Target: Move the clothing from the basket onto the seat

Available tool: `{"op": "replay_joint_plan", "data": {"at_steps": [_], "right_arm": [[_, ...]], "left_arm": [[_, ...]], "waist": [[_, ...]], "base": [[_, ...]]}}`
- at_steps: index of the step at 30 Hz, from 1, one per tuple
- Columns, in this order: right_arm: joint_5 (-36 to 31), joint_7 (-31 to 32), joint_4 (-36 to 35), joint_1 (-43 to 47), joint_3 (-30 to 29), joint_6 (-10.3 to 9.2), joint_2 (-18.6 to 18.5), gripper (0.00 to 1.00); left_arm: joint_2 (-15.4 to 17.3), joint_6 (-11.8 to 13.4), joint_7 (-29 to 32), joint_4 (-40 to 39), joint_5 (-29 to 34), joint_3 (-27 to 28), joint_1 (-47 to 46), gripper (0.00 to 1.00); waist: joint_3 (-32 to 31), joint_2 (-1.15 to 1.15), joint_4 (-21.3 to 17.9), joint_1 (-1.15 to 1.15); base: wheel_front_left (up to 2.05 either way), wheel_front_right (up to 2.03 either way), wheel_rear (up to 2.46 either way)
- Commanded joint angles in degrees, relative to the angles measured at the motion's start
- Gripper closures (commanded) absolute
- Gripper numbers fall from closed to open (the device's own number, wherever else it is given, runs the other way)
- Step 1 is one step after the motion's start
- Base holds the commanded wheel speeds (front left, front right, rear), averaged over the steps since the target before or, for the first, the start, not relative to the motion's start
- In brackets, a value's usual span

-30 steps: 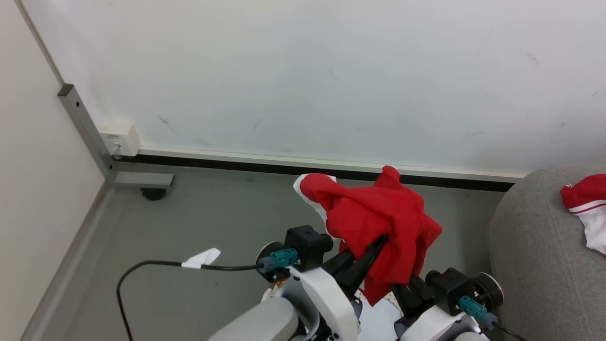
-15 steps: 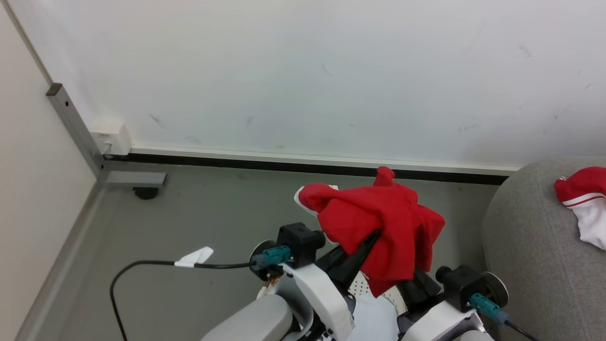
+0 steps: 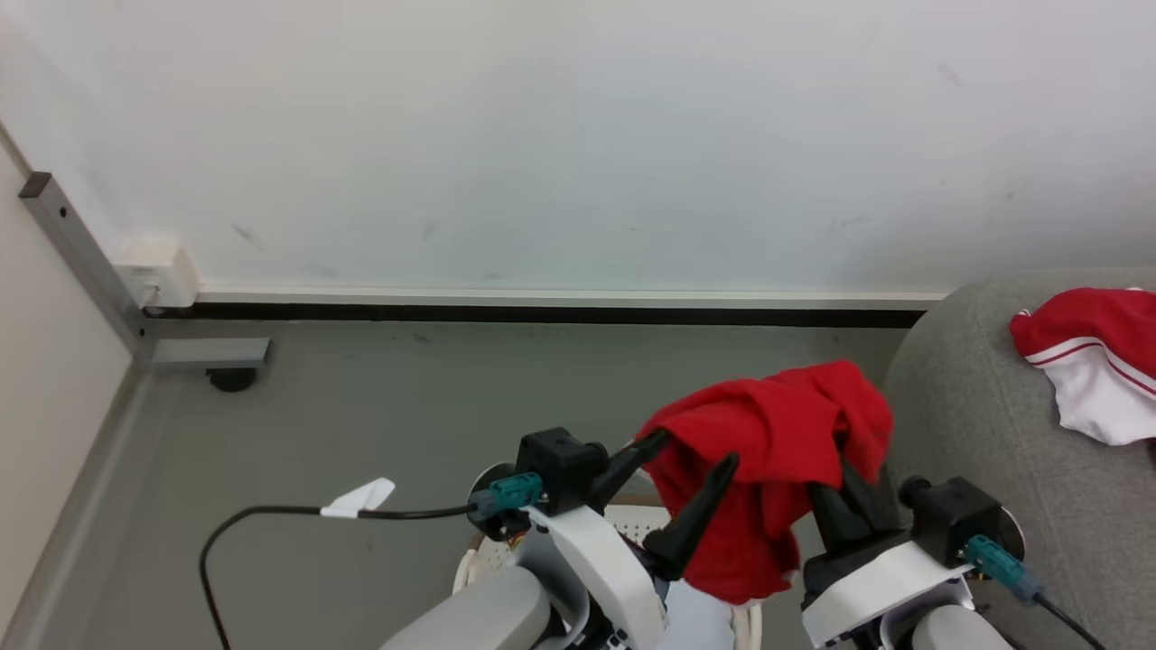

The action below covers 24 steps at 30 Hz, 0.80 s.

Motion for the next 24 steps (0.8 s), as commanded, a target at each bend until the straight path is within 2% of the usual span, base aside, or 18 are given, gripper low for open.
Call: {"op": "replay_joint_plan", "data": {"at_steps": [1,10,20,24], "right_arm": [[-0.36,0.00,-0.85,0.73,-1.62,-0.13,-0.78,1.00],[-1.47,0.00,-3.38,1.08,-7.18,-0.13,-2.74,1.00],[-2.50,0.00,-6.91,2.21,-12.64,-0.13,-3.89,1.00],[-2.54,0.00,-7.59,2.68,-13.07,-0.13,-3.90,1.00]], "left_arm": [[0.64,0.18,-0.42,-0.23,0.14,-0.10,1.04,0.00],[1.36,0.62,-0.90,-0.77,1.00,-0.20,1.41,0.00],[2.68,1.23,-1.70,-1.29,3.83,-0.70,0.17,0.00],[2.94,1.33,-1.86,-1.01,4.38,-0.70,-0.03,0.00]], "waist": [[0.27,0.00,-1.45,0.00],[1.44,0.00,-6.64,0.00],[3.98,0.00,-16.49,0.00],[4.50,0.00,-19.10,0.00]], "base": [[0.00,0.00,0.00],[0.00,0.00,0.00],[0.00,0.00,0.00],[0.00,0.00,0.00]]}}
